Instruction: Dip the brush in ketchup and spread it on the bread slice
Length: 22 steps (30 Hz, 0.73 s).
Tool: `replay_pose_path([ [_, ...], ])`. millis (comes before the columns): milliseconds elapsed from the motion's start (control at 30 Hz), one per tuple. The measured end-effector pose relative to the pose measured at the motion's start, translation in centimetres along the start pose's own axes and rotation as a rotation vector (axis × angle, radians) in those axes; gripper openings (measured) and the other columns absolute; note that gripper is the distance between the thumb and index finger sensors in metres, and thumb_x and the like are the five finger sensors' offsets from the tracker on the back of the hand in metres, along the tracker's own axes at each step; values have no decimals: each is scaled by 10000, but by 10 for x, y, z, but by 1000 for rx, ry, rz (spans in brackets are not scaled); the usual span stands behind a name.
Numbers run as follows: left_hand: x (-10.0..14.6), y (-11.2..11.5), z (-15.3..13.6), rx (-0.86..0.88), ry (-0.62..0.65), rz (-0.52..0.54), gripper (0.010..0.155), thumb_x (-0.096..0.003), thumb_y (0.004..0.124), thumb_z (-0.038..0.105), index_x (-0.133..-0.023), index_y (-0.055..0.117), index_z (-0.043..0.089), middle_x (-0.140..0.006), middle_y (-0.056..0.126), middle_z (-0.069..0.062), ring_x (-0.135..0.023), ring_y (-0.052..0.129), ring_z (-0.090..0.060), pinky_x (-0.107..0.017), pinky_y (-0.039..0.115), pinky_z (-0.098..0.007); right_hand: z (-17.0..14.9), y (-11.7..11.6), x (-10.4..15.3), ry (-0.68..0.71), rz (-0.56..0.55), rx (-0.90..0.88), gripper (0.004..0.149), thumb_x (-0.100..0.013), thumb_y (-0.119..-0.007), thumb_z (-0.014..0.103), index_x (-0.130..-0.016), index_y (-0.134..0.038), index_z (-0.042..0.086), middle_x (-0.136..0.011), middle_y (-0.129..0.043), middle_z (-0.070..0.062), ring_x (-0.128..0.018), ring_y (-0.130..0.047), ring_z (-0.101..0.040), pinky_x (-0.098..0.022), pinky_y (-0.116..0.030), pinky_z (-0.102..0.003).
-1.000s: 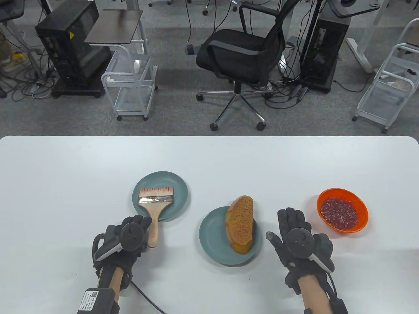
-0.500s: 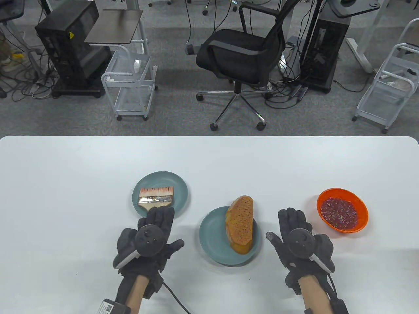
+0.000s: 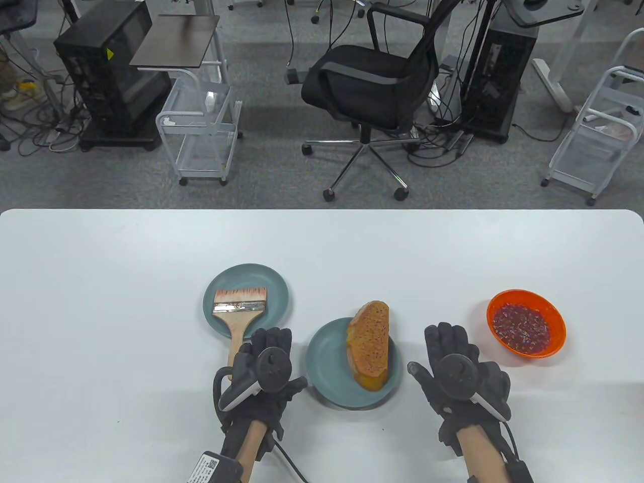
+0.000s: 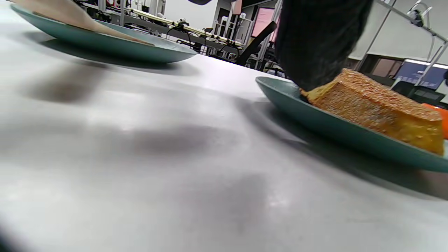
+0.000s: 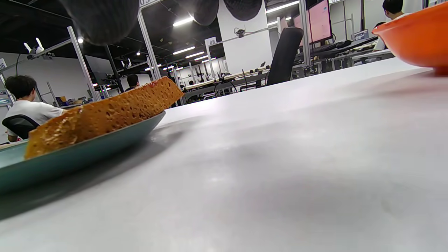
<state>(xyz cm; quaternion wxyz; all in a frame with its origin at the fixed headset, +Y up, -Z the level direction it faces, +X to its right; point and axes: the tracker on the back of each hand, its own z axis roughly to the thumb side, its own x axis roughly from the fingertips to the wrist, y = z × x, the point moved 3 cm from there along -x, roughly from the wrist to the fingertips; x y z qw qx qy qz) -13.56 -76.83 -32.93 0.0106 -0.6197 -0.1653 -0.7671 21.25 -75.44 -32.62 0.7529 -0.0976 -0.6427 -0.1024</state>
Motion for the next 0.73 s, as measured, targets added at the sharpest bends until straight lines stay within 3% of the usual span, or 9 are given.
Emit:
replay_pose_path([
  [733,-1,2,-2,-27,30,9,873,-566,830,480,-1158,287,140,-1195,284,-157,-1083,203,-420,-702,230,-561,2,-3,-1,-11,14,-35,757,-552,-646,521,-1119,-319,140,-1132,-204,-214,-1019,-171,-476,-680,-284,-645],
])
